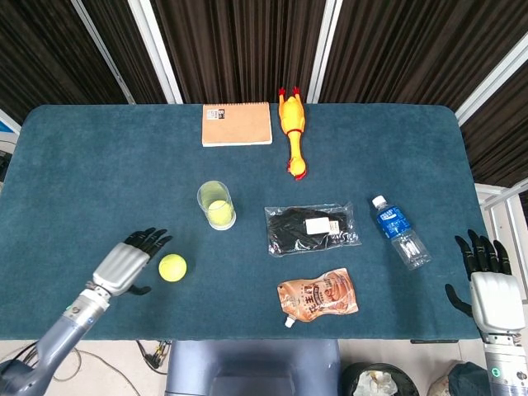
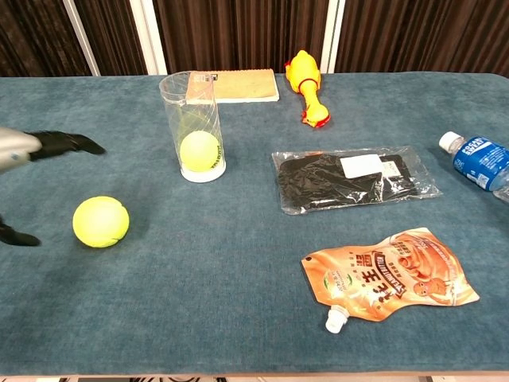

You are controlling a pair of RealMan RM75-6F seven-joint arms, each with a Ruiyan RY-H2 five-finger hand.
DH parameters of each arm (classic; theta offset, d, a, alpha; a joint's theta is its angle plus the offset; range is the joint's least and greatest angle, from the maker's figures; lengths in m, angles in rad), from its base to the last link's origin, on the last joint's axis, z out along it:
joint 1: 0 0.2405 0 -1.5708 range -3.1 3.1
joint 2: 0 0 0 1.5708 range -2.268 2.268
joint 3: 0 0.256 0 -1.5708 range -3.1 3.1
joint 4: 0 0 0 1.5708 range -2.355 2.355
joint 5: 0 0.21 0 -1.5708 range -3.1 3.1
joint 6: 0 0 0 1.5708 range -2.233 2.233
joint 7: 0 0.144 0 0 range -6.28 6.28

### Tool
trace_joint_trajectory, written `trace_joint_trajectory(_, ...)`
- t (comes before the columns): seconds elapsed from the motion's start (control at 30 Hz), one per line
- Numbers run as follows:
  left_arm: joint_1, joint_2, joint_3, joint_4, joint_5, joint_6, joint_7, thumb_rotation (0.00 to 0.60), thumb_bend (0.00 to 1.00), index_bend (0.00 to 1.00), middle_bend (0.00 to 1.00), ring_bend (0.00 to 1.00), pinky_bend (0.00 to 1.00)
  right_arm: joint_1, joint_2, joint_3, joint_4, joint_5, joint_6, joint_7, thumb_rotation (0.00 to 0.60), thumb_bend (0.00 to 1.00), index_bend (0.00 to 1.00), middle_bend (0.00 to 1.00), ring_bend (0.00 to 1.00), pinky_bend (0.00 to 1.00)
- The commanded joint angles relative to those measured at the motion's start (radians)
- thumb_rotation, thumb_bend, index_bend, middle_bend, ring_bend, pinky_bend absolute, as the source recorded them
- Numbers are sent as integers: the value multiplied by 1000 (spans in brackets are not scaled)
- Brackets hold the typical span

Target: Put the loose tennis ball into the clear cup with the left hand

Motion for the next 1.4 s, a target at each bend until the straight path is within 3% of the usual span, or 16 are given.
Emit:
trace_joint_trajectory(0.03,-29,-42,-1,19,-26,-29,44,600,53,55,34,11,163,0,0,1,0,1,-1,0,600,352,106,0,5,0)
trace_joint_trajectory(0.27,-76,-114,0,61,-71,-65,145,600,58,108,94,98,257,2,0,0,0,4,-5,-1,600,352,106,0,5,0)
trace_joint_trajectory(0.47,-86,-167,4,97,-51,-15,193,600,121,196,255,250,409,2,0,2,2,10,-9,1,600,352,106,0,5,0)
trace_joint_trajectory(0.83,-114,-146,25,73,-119,-40,292,600,228,332,426,387,529,6,-1,2,4,22,-21,-5,600,352,106,0,5,0)
trace_joint_trajectory(1.07,-116,-128,14,69,-117,-7,264,600,337,470,572,518,651,6,-1,3,3,23,-20,-7,600,352,107,0,6,0)
trace_joint_trajectory(1.4,-109,-29,-61,-17,-48,122,100,600,337,477,575,542,656,9,-7,1,4,30,-29,-16,600,352,106,0,5,0)
